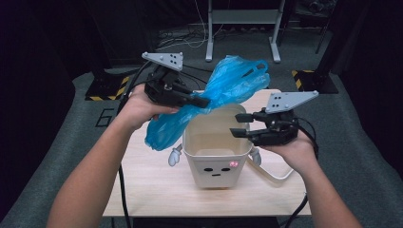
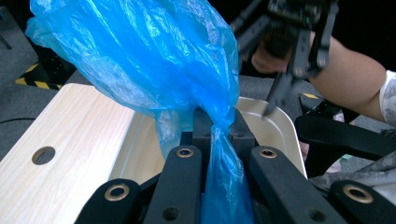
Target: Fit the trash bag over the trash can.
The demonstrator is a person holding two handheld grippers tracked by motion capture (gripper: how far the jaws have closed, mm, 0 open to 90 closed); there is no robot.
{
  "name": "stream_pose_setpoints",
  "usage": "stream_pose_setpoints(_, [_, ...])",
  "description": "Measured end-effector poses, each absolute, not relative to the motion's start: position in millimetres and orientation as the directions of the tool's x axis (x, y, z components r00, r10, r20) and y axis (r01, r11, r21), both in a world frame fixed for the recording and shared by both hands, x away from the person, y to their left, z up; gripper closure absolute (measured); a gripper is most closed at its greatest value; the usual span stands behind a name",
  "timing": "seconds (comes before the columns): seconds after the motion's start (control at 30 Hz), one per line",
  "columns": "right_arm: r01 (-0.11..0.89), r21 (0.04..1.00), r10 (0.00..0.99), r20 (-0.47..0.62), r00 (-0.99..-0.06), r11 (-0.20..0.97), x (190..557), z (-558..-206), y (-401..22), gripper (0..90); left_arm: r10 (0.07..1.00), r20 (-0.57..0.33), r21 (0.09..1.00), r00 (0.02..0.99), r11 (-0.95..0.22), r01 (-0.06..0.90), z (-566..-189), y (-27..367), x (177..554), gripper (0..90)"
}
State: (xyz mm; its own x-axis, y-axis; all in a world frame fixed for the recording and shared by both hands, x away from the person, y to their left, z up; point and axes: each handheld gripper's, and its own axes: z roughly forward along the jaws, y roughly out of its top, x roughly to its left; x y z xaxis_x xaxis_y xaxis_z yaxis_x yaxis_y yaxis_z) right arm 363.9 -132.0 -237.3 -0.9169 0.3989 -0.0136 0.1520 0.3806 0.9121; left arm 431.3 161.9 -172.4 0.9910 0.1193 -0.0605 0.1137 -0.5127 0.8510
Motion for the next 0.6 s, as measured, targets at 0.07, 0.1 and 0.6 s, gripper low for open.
stream_pose_setpoints(0.07, [0.149,0.91,0.374,-0.008,-0.927,0.387,365.7,-240.3,-124.0,51.0,0.12,-0.065,0.852,0.991,-0.51,0.118,-172.4,159.9,432.3,85.3])
stream_pose_setpoints(0.1, [0.148,0.908,0.362,-0.004,-0.932,0.391,366.4,-241.5,-119.8,51.0,0.117,-0.063,0.851,0.991,-0.512,0.114,-172.3,158.9,433.1,85.3])
stream_pose_setpoints(0.6, [0.11,0.919,0.288,-0.004,-0.958,0.378,369.6,-236.1,-88.6,50.5,0.115,-0.041,0.86,0.993,-0.501,0.093,-150.9,137.6,432.7,85.5])
